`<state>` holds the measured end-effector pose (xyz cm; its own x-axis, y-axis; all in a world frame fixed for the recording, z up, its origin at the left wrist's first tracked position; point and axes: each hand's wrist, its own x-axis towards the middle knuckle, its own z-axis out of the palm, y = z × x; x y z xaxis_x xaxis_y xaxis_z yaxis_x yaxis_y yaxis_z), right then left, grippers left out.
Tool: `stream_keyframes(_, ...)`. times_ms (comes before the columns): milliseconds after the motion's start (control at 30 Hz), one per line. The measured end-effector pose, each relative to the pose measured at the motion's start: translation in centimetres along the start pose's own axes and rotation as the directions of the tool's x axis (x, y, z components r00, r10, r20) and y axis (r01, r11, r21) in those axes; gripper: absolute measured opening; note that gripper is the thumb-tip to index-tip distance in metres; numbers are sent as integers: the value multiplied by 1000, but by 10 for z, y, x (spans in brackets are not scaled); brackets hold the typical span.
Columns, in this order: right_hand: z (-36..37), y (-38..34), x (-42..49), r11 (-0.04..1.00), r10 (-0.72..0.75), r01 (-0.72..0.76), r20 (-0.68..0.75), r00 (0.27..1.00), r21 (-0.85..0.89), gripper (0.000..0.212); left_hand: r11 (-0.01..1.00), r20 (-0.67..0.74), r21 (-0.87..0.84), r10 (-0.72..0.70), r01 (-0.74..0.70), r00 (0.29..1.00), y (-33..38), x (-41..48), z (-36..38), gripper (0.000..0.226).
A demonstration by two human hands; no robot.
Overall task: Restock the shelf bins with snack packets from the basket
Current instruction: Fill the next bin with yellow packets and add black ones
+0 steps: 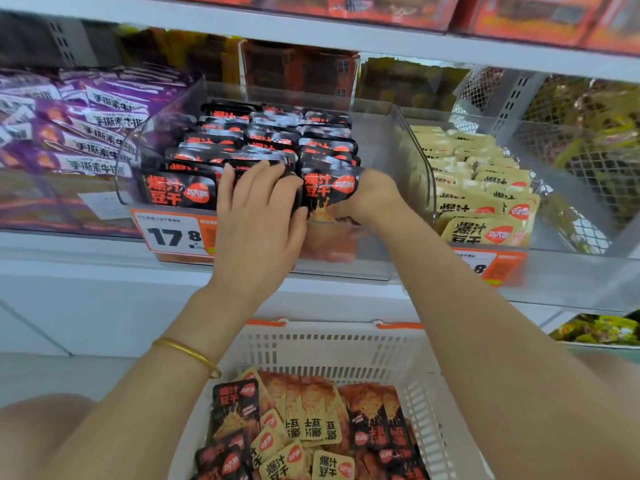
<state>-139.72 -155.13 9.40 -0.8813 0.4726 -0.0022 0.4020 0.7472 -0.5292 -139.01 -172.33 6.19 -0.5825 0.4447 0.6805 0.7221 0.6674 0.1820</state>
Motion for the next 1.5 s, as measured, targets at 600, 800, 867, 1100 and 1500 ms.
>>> stream_keyframes(600,-13,-18,-19,981,-38,47,50,998,-186,42,999,-31,-19,39,-39,999,0,-7,-4,38)
stream_keyframes(800,-42,-4,-96,937,-215,289,-328,920,194,16,988,-128,-29,146,-150,981,30,-43,-14,24)
stream_keyframes(867,-27,18,-125,875,-234,289,-184,955,388,27,977,80,-56,212,-208,974,34,-63,-2,22)
stream_keyframes(1100,165,185,-114,970,126,14,550,826,-242,10,970,763,15,146,-244,630,38,-119,55,26)
stream_keyframes(1500,277,283,-161,711,157,312,574,804,-631,59,986,801,-3,102,-167,590,23,-127,73,39)
